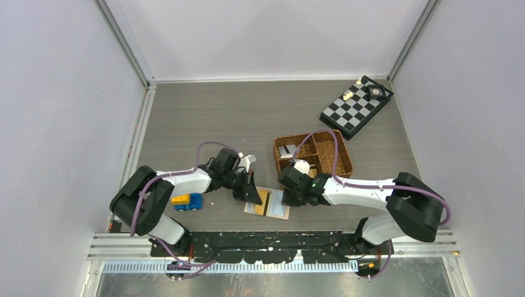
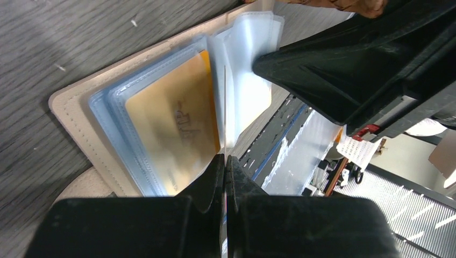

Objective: Put the credit cards into the card holder
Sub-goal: Insert the credit card into the card holder.

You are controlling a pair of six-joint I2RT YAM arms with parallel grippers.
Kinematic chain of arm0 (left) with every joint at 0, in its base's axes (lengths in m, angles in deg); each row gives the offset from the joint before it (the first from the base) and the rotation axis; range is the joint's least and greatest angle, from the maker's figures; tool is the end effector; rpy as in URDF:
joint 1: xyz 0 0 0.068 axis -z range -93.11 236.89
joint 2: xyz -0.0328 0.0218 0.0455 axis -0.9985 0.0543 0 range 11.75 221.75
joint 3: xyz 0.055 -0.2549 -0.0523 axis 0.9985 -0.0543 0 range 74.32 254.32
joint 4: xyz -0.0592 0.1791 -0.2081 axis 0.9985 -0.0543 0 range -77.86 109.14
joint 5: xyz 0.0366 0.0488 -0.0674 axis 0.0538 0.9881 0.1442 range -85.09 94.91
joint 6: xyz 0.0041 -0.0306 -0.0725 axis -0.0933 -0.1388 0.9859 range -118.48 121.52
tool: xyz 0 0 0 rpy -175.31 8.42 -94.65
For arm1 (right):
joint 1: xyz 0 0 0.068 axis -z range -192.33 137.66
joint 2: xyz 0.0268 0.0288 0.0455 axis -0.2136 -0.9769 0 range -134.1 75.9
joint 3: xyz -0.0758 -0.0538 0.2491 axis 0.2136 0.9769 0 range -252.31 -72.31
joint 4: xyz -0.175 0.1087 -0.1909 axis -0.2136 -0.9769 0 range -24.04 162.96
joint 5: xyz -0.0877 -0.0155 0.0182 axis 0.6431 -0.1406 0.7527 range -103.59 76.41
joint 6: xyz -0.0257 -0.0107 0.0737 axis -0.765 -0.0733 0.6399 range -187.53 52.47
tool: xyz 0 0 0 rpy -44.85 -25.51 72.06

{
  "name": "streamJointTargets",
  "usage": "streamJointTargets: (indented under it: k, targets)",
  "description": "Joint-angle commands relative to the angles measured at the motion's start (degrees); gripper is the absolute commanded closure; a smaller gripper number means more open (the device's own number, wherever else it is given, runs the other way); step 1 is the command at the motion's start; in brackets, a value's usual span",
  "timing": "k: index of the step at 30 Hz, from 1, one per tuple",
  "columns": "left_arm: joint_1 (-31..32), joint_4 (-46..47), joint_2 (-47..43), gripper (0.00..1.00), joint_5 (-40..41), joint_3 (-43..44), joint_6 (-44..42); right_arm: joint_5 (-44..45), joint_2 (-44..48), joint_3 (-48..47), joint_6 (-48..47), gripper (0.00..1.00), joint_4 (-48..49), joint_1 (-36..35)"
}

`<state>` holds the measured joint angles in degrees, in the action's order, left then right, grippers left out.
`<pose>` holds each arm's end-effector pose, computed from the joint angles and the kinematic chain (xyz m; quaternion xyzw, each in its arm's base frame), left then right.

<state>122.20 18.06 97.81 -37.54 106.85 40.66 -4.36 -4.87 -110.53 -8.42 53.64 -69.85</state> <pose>0.2024 -0.1991 0.0909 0.0804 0.8912 -0.4460 0.0170 0.1603 0.2316 0.1075 0.0330 0.9665 0.1651 0.1937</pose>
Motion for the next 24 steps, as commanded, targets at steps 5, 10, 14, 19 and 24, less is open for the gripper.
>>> streamJointTargets:
  k: [5,10,14,19,24]
  targets:
    - [-0.25,4.83,-2.24,1.00,-2.56,-0.37,1.07,2.10,-2.54,0.62,0.07,1.00,-4.00,0.39]
    - [-0.40,5.87,-0.37,1.00,-2.63,-0.77,1.05,2.17,-2.49,0.44,0.03,1.00,-4.34,0.39]
    - [-0.49,6.69,0.31,1.00,-2.46,-0.90,1.03,2.18,-2.29,0.44,-0.01,1.00,-4.55,0.39]
    - [-0.64,6.89,1.33,1.00,-2.22,-1.03,0.81,2.20,-2.04,0.51,0.03,1.00,-4.68,0.41]
    - [-0.98,7.69,2.08,1.00,-1.85,-1.11,0.25,2.19,-2.00,0.50,0.05,0.99,-4.77,0.32]
